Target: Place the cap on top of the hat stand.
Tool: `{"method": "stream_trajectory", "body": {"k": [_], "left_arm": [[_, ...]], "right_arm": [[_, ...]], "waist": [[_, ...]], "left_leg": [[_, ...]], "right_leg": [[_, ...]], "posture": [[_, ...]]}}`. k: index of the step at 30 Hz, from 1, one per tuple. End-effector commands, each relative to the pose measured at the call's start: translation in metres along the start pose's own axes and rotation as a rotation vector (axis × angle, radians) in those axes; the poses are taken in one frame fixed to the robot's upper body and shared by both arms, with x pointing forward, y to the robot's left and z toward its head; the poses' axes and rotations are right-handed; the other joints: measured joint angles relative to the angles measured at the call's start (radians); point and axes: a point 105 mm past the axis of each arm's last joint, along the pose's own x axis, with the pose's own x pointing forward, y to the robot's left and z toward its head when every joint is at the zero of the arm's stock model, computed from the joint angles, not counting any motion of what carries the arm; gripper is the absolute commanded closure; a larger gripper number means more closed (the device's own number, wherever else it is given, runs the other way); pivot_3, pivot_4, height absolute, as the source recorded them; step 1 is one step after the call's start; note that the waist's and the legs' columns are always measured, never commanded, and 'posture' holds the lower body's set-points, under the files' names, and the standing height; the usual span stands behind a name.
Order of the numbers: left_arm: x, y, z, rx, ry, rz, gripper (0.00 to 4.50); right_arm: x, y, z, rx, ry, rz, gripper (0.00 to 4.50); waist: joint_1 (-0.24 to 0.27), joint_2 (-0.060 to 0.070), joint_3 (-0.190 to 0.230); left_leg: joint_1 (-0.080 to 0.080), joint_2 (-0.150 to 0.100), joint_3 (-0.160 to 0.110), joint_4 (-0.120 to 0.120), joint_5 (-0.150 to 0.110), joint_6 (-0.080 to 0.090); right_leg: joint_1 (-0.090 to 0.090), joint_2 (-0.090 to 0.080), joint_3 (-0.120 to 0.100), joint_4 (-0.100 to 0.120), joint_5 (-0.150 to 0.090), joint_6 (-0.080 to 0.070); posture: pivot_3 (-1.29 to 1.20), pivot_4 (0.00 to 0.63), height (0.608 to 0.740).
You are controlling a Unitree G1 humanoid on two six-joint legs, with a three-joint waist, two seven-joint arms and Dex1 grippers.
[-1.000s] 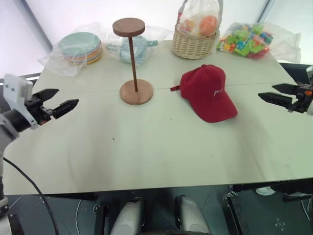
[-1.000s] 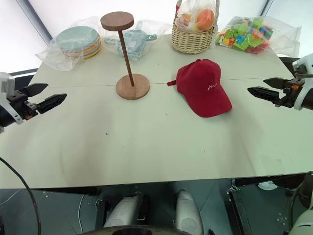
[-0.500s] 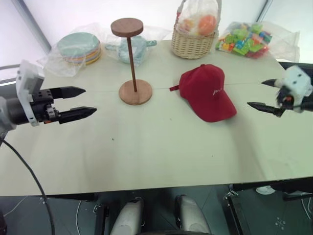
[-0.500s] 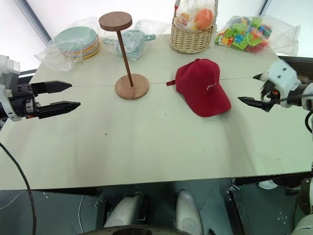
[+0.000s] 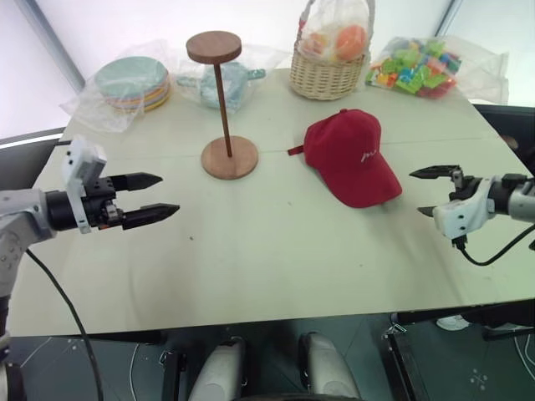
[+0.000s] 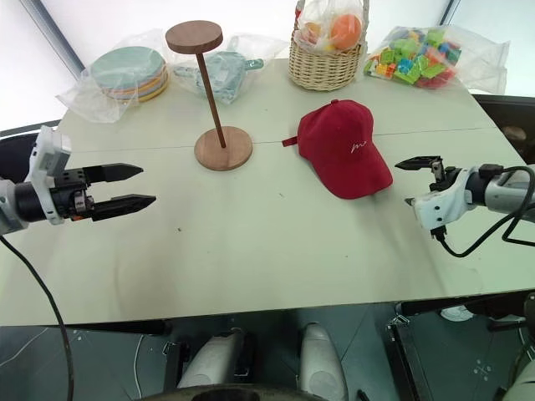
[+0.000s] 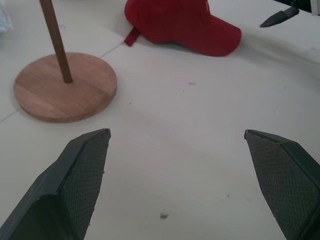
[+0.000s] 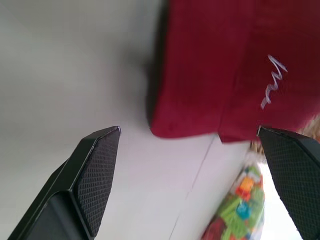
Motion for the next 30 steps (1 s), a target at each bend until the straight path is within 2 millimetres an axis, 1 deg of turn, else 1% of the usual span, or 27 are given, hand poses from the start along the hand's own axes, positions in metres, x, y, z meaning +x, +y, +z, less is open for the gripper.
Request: {"method": "stream_trajectory", "body": {"k": [1, 6, 11, 16, 18, 20, 21, 22, 24, 25, 26, 27, 30], "left_arm": [[-0.005, -0.006, 0.014, 0.051, -0.044, 0.015, 0.00], [-0.010, -0.013, 0.010, 0.033, -0.039, 0.025, 0.00], [-0.015, -0.014, 0.010, 0.036, -0.047, 0.067, 0.00], [-0.017, -0.015, 0.011, 0.038, -0.048, 0.088, 0.00], [-0.018, -0.015, 0.012, 0.038, -0.048, 0.091, 0.00], [-0.020, -0.015, 0.012, 0.038, -0.049, 0.096, 0.00], [-0.020, -0.015, 0.013, 0.040, -0.048, 0.100, 0.00], [-0.020, -0.015, 0.013, 0.041, -0.048, 0.103, 0.00], [-0.021, -0.014, 0.014, 0.044, -0.047, 0.109, 0.00], [-0.022, -0.014, 0.015, 0.045, -0.046, 0.111, 0.00], [-0.023, -0.013, 0.016, 0.047, -0.046, 0.113, 0.00], [-0.023, -0.013, 0.016, 0.049, -0.046, 0.118, 0.00], [-0.025, -0.009, 0.018, 0.055, -0.048, 0.136, 0.00]], "right_arm": [[0.009, -0.012, -0.001, -0.046, 0.003, -0.044, 0.02], [0.030, -0.019, 0.003, -0.112, -0.005, -0.073, 0.02], [0.049, -0.018, 0.011, -0.147, -0.036, -0.101, 0.02], [0.064, -0.029, 0.022, -0.220, -0.077, -0.179, 0.02], [0.067, -0.033, 0.026, -0.236, -0.094, -0.206, 0.55], [0.071, -0.034, 0.028, -0.244, -0.104, -0.213, 1.48], [0.073, -0.035, 0.029, -0.241, -0.106, -0.220, 2.02], [0.073, -0.036, 0.030, -0.241, -0.110, -0.225, 2.32], [0.074, -0.037, 0.031, -0.236, -0.117, -0.245, 3.35], [0.074, -0.037, 0.032, -0.235, -0.119, -0.248, 3.93], [0.074, -0.038, 0.032, -0.234, -0.119, -0.255, 4.38], [0.074, -0.038, 0.031, -0.231, -0.112, -0.258, 4.45], [0.074, -0.042, 0.028, -0.207, -0.090, -0.290, 4.45]], "waist": [[0.000, 0.000, 0.000], [-0.005, 0.000, 0.000], [0.000, 0.000, 0.000], [-0.009, 0.000, 0.000], [-0.016, 0.000, 0.000], [-0.020, 0.000, 0.000], [-0.021, 0.000, 0.000], [-0.022, 0.000, 0.000], [-0.023, 0.000, 0.000], [-0.024, 0.000, 0.000], [-0.024, 0.000, 0.000], [-0.024, -0.001, 0.000], [-0.021, -0.001, -0.001]], "left_leg": [[0.000, 0.000, 0.000, 0.000, 0.000, 0.000], [0.001, 0.000, 0.000, -0.001, 0.000, 0.000], [0.001, 0.000, 0.000, -0.001, 0.000, -0.001], [0.003, 0.000, 0.000, -0.001, 0.000, -0.001], [0.003, 0.000, 0.000, -0.002, 0.000, -0.001], [0.003, 0.000, -0.001, -0.002, 0.001, -0.001], [0.003, 0.000, -0.001, -0.003, 0.001, -0.001], [0.003, 0.000, -0.001, -0.003, 0.001, -0.001], [0.003, 0.000, -0.001, -0.003, 0.001, -0.001], [0.003, 0.000, -0.001, -0.003, 0.001, -0.001], [0.004, 0.000, -0.001, -0.003, 0.001, -0.002], [0.004, 0.000, -0.001, -0.003, 0.001, -0.002], [0.006, 0.001, -0.001, -0.003, 0.001, -0.002]], "right_leg": [[0.000, 0.000, 0.000, 0.000, 0.000, 0.000], [0.000, 0.000, 0.000, 0.000, 0.000, 0.000], [0.001, 0.000, 0.001, 0.000, 0.000, 0.000], [0.002, 0.001, 0.001, 0.000, 0.000, 0.000], [0.002, 0.001, 0.001, 0.000, 0.000, -0.001], [0.002, 0.001, 0.001, 0.000, -0.001, -0.001], [0.002, 0.001, 0.001, 0.000, -0.001, -0.001], [0.002, 0.001, 0.001, 0.000, -0.001, -0.001], [0.002, 0.001, 0.001, 0.000, -0.001, -0.001], [0.002, 0.001, 0.001, 0.000, -0.001, -0.001], [0.003, 0.001, 0.001, 0.000, -0.001, -0.001], [0.003, 0.001, 0.001, 0.000, -0.001, -0.001], [0.005, 0.002, 0.001, 0.000, -0.001, -0.002]], "posture": [[0.00, 0.150, 0.740], [0.00, 0.150, 0.740], [0.00, 0.150, 0.740], [0.00, 0.150, 0.740], [0.00, 0.150, 0.740], [0.00, 0.150, 0.740], [0.00, 0.150, 0.740], [0.00, 0.150, 0.740], [0.00, 0.150, 0.740], [0.00, 0.150, 0.740], [0.00, 0.150, 0.740], [0.00, 0.150, 0.740], [0.00, 0.150, 0.740]]}}
